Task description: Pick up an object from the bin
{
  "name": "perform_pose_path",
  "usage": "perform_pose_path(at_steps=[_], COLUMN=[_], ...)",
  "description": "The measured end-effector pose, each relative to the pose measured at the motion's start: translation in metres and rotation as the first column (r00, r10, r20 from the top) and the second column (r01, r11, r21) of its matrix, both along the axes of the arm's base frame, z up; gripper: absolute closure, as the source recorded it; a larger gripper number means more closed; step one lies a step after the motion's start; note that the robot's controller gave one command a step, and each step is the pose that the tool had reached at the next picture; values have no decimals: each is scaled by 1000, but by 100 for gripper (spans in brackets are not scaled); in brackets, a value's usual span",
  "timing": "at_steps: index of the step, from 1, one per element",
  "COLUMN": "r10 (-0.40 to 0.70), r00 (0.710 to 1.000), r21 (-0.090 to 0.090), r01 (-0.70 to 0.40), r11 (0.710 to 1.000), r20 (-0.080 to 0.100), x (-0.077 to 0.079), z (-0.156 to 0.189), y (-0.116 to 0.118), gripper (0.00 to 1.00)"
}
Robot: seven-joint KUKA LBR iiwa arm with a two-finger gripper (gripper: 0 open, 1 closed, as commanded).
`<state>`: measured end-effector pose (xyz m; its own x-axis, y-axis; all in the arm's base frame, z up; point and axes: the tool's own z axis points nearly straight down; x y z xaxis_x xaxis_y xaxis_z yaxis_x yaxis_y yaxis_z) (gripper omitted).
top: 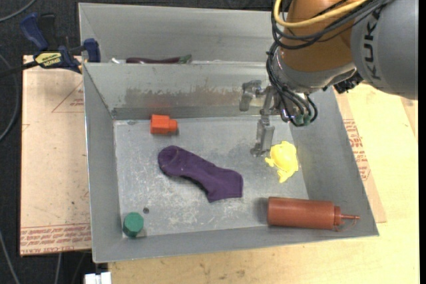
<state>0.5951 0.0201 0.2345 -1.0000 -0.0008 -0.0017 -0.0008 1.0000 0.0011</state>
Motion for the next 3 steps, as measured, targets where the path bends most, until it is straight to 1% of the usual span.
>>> perform_pose_path(at_steps=[1,2,3], r10=[2,-99,-93], r00=[1000,995,996], r21=[-1,4,1], r01=[-2,99,93], r11=[1000,995,996], r20=[2,-3,4], x=[-25,-52,-37], z=[-47,-78,-118], y=[42,58,50], gripper=[0,0,0])
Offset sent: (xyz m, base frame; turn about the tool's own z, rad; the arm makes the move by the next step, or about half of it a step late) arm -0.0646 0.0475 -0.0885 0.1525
